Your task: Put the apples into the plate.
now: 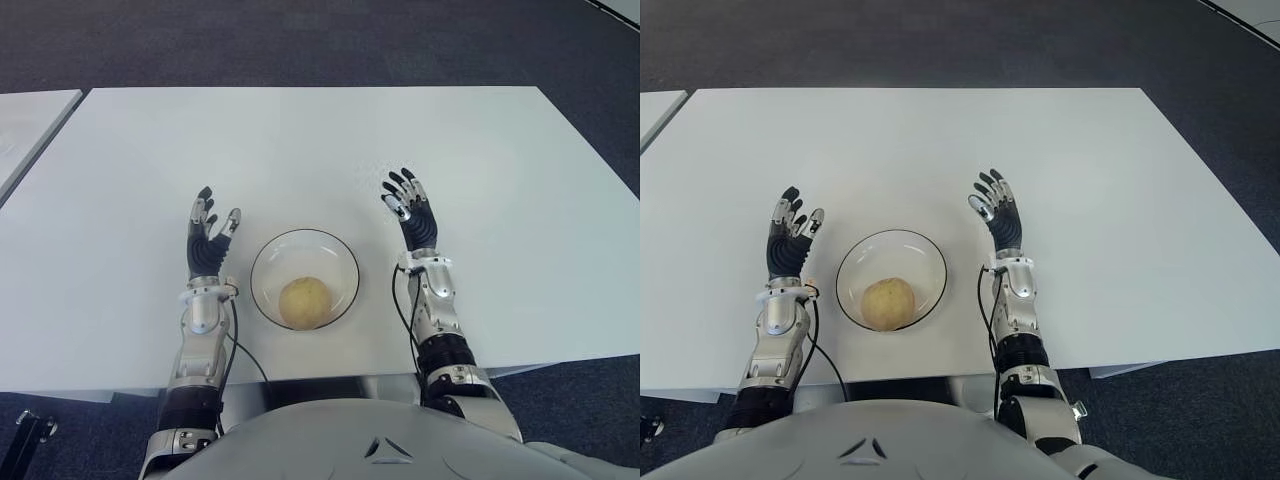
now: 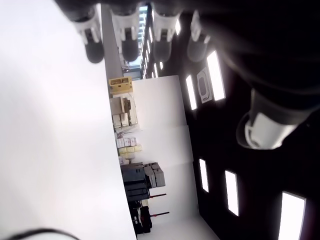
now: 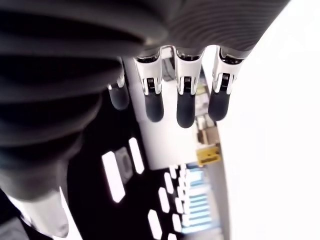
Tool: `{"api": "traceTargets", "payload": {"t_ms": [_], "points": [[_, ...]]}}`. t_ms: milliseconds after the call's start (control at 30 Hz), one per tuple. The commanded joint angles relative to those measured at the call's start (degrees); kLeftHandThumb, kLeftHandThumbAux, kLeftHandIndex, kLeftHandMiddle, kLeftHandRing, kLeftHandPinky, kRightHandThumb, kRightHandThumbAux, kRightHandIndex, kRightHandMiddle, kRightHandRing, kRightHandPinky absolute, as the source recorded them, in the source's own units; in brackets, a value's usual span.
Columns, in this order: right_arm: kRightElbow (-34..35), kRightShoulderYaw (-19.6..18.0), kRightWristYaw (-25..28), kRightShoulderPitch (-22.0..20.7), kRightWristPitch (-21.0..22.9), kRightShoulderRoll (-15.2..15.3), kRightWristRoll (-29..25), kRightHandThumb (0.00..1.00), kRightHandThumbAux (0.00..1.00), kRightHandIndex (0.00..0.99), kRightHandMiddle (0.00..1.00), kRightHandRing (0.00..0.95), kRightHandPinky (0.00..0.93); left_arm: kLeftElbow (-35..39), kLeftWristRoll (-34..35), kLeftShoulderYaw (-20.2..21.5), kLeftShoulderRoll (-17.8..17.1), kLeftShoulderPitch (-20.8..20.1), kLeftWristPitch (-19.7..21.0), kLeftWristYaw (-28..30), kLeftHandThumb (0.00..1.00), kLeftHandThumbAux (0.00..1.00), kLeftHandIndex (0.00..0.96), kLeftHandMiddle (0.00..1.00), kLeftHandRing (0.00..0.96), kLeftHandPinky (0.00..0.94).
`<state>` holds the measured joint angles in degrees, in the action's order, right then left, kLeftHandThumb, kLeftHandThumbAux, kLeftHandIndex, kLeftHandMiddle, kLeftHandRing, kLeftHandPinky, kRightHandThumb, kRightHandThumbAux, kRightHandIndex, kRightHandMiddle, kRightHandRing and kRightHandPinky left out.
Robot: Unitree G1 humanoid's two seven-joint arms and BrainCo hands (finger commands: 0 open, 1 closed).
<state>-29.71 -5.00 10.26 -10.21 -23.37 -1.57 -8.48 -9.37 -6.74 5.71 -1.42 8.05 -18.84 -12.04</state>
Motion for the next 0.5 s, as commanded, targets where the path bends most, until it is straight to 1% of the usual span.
{"api": "traceTargets", "payload": {"t_ms": [33,200,333,500], "points": [[1.93,1.22,-1.42,1.73,3.83,1.30,2.71,0.118,0.722,0.063,0.133,0.132,0.165,-0.10,-0.27,-0.02,-0.07,0.47,-0.04,-0.03,0.000,0.554,0.000,0.009,0.000,0.008],[3.10,2.35,-1.80,3.48,7.08,2.49,4.68,0.129,0.739,0.040,0.099,0.092,0.125,0.33,-0.19,-0.03,-0.15,0.63,-0.09,0.14,0.000,0.556,0.000,0.009,0.000,0.003],[0.41,3.08,-1.06,3.84,6.78,3.45,5.87,0.122,0.748,0.023,0.070,0.064,0.101,0.75,-0.18,-0.06,-0.07,0.76,0.14,0.12,0.000,0.559,0.000,0.007,0.000,0.003],[0.14,3.94,-0.53,3.56,9.24,4.27,6.59,0.102,0.755,0.007,0.043,0.043,0.088,0.90,-0.04,-0.06,0.03,0.73,0.09,0.16,0.000,0.567,0.000,0.006,0.000,0.006]]}}
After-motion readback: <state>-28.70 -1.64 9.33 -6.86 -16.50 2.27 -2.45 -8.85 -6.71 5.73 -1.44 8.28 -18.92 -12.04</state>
